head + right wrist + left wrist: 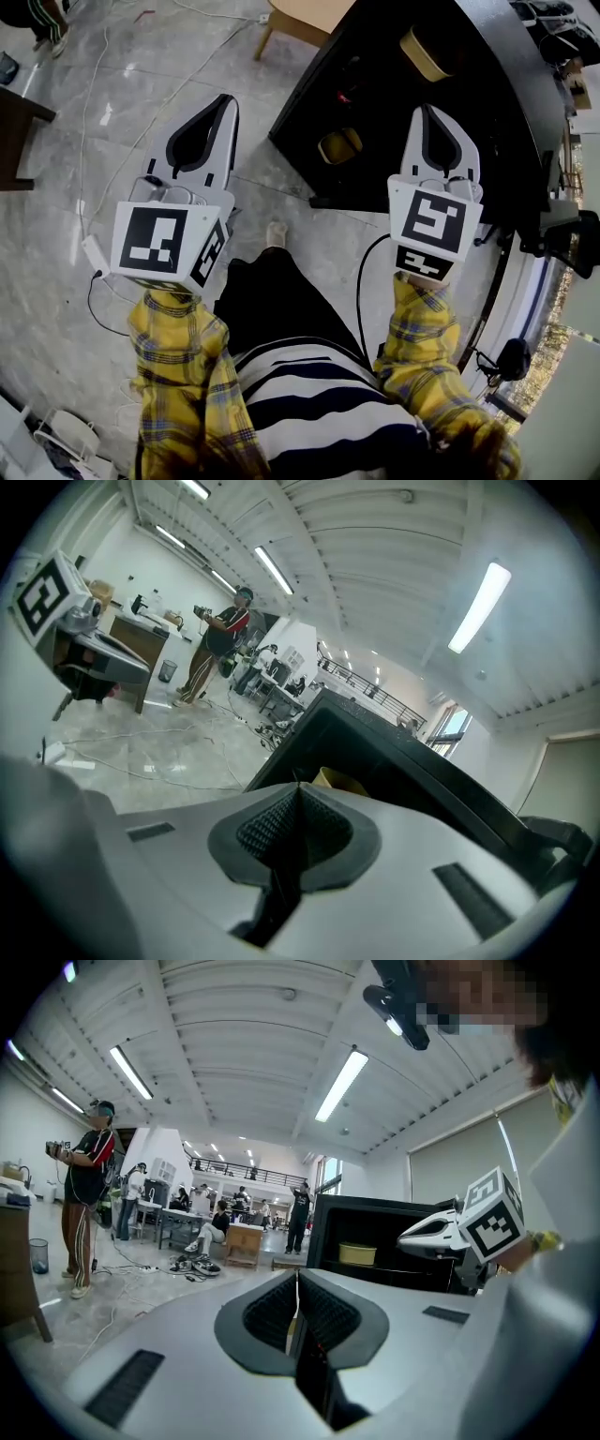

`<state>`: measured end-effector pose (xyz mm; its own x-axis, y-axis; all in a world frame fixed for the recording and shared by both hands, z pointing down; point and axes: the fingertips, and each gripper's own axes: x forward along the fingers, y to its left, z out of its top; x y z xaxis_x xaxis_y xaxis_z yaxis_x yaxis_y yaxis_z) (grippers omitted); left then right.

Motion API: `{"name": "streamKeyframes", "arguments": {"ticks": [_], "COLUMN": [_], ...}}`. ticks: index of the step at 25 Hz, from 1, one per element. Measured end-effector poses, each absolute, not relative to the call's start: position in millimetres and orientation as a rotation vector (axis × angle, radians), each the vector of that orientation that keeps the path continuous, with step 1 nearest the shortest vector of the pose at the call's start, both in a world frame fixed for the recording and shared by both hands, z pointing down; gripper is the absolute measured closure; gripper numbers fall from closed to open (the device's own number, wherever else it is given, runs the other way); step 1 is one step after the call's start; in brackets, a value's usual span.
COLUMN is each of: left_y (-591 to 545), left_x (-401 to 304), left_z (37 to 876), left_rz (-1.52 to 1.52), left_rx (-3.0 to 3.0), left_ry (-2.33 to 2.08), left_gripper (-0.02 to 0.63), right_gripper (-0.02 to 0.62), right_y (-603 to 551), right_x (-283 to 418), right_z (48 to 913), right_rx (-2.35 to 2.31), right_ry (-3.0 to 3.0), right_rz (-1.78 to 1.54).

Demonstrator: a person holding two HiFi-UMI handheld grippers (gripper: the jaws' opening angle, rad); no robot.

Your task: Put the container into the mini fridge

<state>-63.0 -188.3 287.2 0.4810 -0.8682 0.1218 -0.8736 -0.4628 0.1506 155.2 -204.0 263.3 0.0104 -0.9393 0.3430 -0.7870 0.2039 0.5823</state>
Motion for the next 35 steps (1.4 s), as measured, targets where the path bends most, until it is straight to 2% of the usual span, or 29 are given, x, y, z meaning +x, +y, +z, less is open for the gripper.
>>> {"name": "streamKeyframes", "arguments": {"ticks": [35], "left_y": [-99], "left_x": [-132], "left_z": [227], "left_rz": [0.07], "left_rx": [2.55], "left_ry": [-1.65], "left_gripper": [0.588], "right_gripper": [0.568], "right_y": [-95], "right_x": [109], "right_z": [210], "right_rx": [1.774], "right_ry": [-2.059], "right_rz": [-0.155]}}
